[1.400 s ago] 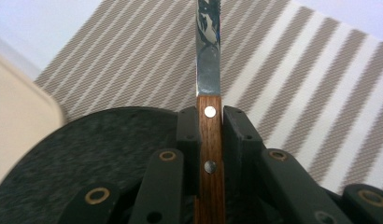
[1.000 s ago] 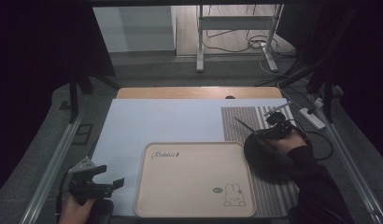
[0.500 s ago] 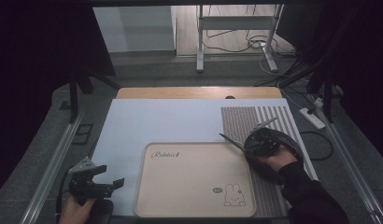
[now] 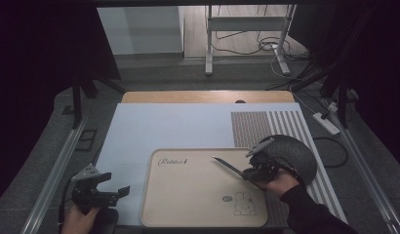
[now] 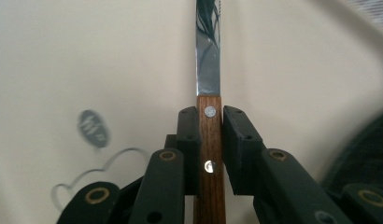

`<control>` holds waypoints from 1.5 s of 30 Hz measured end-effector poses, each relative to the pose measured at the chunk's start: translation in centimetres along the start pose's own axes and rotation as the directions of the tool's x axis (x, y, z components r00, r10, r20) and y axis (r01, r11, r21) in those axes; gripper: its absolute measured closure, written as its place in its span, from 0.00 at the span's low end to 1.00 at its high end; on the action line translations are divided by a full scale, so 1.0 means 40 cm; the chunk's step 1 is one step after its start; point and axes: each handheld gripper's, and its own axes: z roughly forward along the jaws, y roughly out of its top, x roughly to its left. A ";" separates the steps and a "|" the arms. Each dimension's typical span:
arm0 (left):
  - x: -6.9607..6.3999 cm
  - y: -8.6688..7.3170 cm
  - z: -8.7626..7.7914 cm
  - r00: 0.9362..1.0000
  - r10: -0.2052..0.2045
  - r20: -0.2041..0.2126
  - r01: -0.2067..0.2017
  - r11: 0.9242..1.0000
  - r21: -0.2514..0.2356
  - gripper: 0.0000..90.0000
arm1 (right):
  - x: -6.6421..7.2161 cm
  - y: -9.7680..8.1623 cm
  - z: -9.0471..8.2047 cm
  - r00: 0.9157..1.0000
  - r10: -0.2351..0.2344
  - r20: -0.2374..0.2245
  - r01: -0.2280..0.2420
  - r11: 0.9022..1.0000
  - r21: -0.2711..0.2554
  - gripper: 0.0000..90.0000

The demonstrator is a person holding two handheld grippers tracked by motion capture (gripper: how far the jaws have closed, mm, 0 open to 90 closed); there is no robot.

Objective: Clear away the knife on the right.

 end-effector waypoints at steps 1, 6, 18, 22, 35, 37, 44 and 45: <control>0.000 0.000 0.000 1.000 0.000 0.000 0.000 1.000 0.000 0.05 | 0.026 -0.002 0.009 1.000 -0.010 -0.008 0.010 1.000 0.013 0.86; 0.000 0.000 0.000 1.000 0.001 0.000 -0.001 1.000 0.000 0.05 | 0.067 -0.012 0.026 0.999 -0.040 0.001 0.040 0.998 0.045 0.86; 0.000 0.001 0.001 1.000 0.002 0.000 -0.002 1.000 0.004 0.05 | 0.081 0.001 0.005 0.998 -0.049 -0.031 0.049 0.999 -0.005 0.80; -0.001 0.001 0.001 1.000 0.005 0.000 -0.005 1.000 0.006 0.05 | 0.101 0.024 0.002 0.994 -0.092 -0.068 0.088 0.995 -0.051 0.99; 0.000 0.001 0.001 1.000 0.005 0.004 -0.005 1.000 0.005 0.05 | 0.103 0.029 0.085 0.987 -0.149 -0.066 0.154 0.985 0.076 0.99; -0.001 0.001 0.001 1.000 0.006 0.004 -0.006 1.000 0.005 0.05 | 0.082 0.020 0.077 0.991 -0.121 -0.055 0.125 0.989 0.074 0.99; 0.000 0.001 0.001 1.000 0.005 0.005 -0.005 1.000 0.005 0.05 | 0.036 -0.011 0.051 0.999 -0.044 -0.031 0.046 0.996 0.071 0.99; 0.000 0.001 0.001 1.000 0.005 0.005 -0.005 1.000 0.005 0.05 | 0.027 -0.017 0.045 0.999 -0.033 -0.025 0.035 0.997 0.070 0.99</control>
